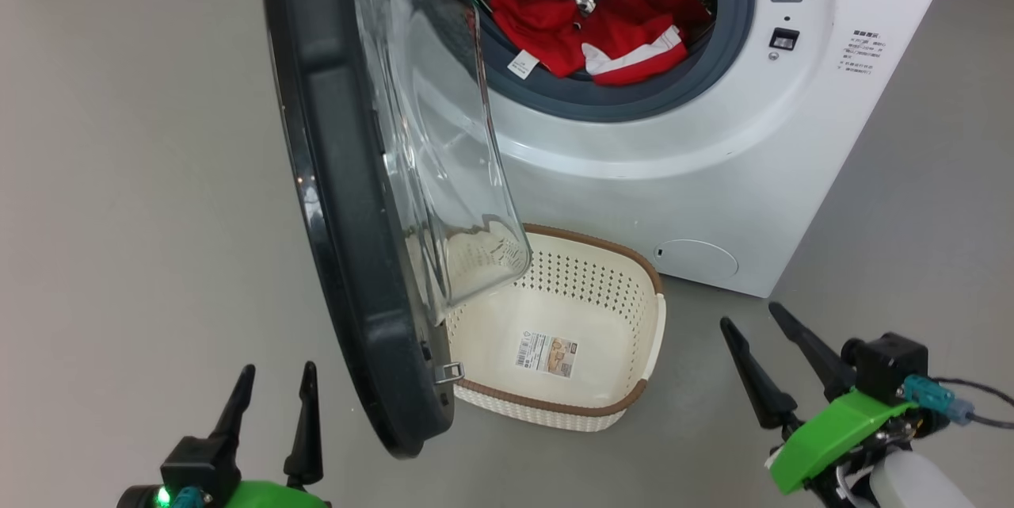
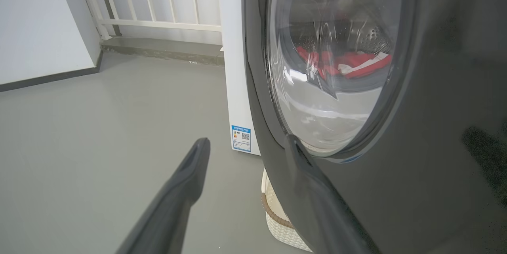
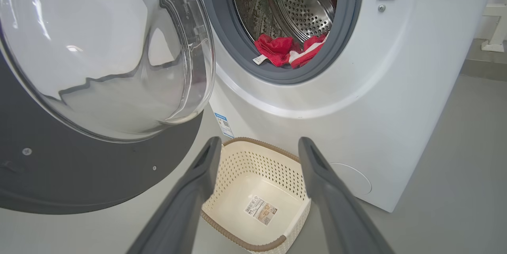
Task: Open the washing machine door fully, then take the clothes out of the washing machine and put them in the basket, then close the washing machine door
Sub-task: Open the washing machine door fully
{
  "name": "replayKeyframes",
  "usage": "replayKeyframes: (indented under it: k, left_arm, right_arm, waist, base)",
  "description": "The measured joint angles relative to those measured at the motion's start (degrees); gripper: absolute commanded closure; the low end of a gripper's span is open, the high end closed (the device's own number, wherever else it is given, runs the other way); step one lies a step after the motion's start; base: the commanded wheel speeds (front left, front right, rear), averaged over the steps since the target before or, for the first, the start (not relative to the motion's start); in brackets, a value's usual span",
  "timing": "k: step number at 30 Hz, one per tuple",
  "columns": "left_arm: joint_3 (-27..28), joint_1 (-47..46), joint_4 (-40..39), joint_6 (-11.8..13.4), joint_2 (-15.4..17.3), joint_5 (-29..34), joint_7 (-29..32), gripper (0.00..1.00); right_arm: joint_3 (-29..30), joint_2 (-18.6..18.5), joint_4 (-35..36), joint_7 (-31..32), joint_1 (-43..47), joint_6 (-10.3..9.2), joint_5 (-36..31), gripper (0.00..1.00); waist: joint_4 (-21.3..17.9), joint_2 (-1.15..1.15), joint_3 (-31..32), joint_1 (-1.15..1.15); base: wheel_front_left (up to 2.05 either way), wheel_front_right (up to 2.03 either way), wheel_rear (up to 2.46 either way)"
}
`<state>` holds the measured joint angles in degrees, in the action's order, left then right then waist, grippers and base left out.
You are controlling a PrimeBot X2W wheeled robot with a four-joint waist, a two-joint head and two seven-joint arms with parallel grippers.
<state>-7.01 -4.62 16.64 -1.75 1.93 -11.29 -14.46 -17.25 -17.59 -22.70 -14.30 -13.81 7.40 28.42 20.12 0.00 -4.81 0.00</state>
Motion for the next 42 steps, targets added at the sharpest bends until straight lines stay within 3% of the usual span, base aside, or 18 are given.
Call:
replayKeyframes:
  k: [17,20,21,26,31,36,42]
  left_arm:
    - [-0.48,0.00,-0.55,0.52,0.00,-0.91,0.00,0.00]
    - [-0.25,0.00,-2.19,0.56,0.00,-1.43,0.00,0.94]
    - [-0.02,0.00,-2.99,0.57,-0.01,-1.87,0.00,1.00]
    - [2.40,-0.07,-9.54,1.04,0.01,-3.00,0.00,1.00]
    - [2.68,-0.97,-21.17,1.07,0.03,-4.10,-0.08,1.00]
    - [-1.07,-1.47,-31.75,1.58,0.04,-4.61,-0.19,1.00]
    - [-6.93,-1.22,-36.32,1.40,0.11,-3.91,-0.25,1.00]
  right_arm:
    - [4.99,2.60,0.48,-0.01,2.26,0.00,-4.85,0.00]
    - [5.02,2.89,0.68,-0.01,2.29,0.00,-5.08,0.00]
    - [4.97,2.91,0.87,-0.01,2.31,0.00,-5.06,0.00]
    - [4.53,2.87,1.05,-0.01,2.32,0.00,-5.02,0.00]
    - [4.35,2.65,1.00,-0.01,2.32,0.00,-4.54,0.00]
    - [4.34,2.16,0.99,-0.01,2.32,0.00,-4.53,0.00]
    - [4.54,1.98,1.01,-0.01,2.31,0.00,-4.53,0.00]
  waist:
    - [-0.14,0.00,0.32,0.00]
    - [-0.09,0.00,0.49,0.00]
    - [-0.05,0.00,0.52,0.00]
    - [0.13,0.00,0.68,0.00]
    - [0.29,0.00,0.85,0.00]
    - [0.22,0.00,1.11,0.00]
    - [-0.07,0.00,1.27,0.00]
  base:
    - [0.00,0.00,0.00]
    - [0.00,0.00,0.00]
    - [0.00,0.00,0.00]
    - [0.00,0.00,0.00]
    - [0.00,0.00,0.00]
    - [0.00,0.00,0.00]
    - [0.00,0.00,0.00]
